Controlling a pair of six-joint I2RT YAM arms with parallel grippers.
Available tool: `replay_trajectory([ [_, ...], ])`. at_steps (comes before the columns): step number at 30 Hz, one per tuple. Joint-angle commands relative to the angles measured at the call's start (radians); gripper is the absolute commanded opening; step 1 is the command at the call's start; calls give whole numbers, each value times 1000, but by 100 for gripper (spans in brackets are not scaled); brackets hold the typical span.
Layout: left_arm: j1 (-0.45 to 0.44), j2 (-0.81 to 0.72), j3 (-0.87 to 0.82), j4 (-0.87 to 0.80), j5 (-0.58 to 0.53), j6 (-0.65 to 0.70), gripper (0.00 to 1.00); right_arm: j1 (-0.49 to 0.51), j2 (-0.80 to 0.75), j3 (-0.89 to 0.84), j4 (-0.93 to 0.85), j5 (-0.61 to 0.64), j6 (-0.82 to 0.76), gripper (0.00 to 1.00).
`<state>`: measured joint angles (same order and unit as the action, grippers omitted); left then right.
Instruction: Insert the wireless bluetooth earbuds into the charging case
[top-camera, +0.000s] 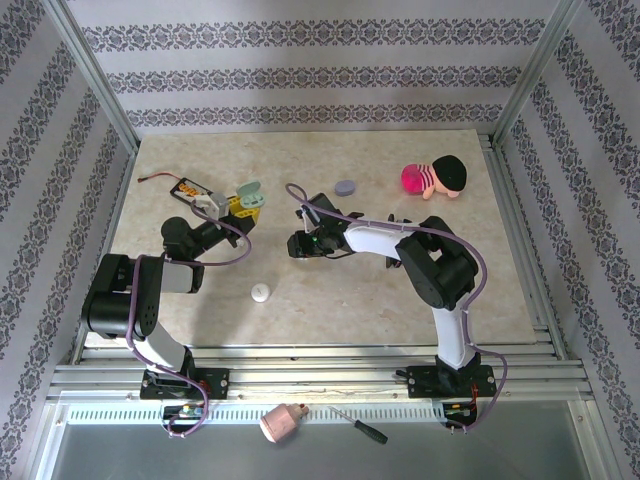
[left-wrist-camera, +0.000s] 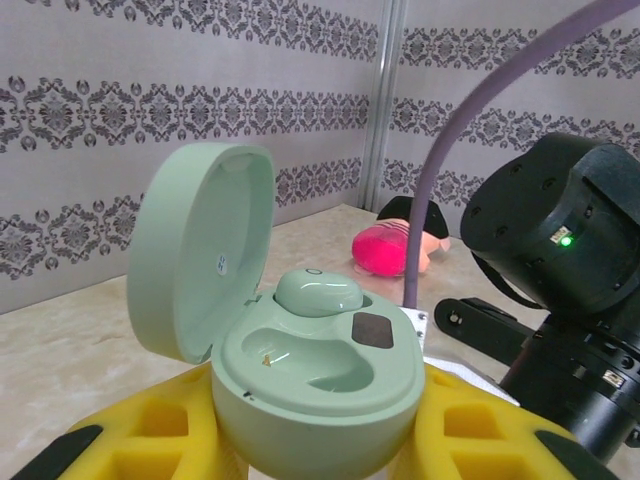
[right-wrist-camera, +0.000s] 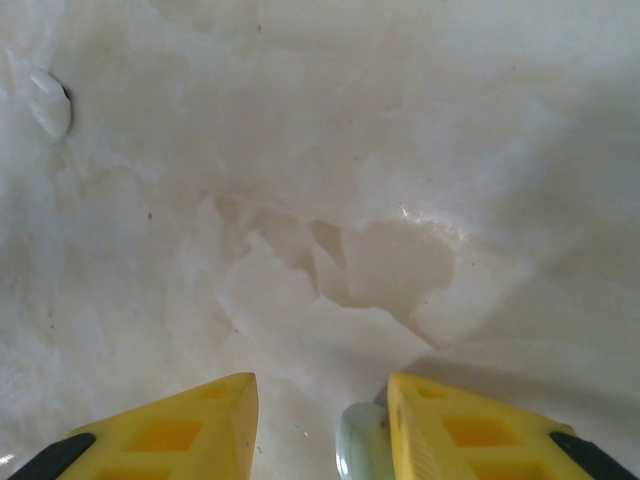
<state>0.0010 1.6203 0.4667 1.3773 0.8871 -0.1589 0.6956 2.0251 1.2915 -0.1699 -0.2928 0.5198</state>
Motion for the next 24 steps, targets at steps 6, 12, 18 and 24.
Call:
replay_trajectory([
  [6,46,-2,-12,49,-96,-24,30,88,-49,117,-323,410,-208,43],
  [12,65,-7,-28,49,-151,-22,31,175,-9,192,-429,628,-234,40],
  [18,87,-13,-43,49,-189,-22,31,242,65,279,-483,735,-248,38],
  [24,93,-23,-43,48,-177,-25,31,287,154,382,-554,790,-284,35],
])
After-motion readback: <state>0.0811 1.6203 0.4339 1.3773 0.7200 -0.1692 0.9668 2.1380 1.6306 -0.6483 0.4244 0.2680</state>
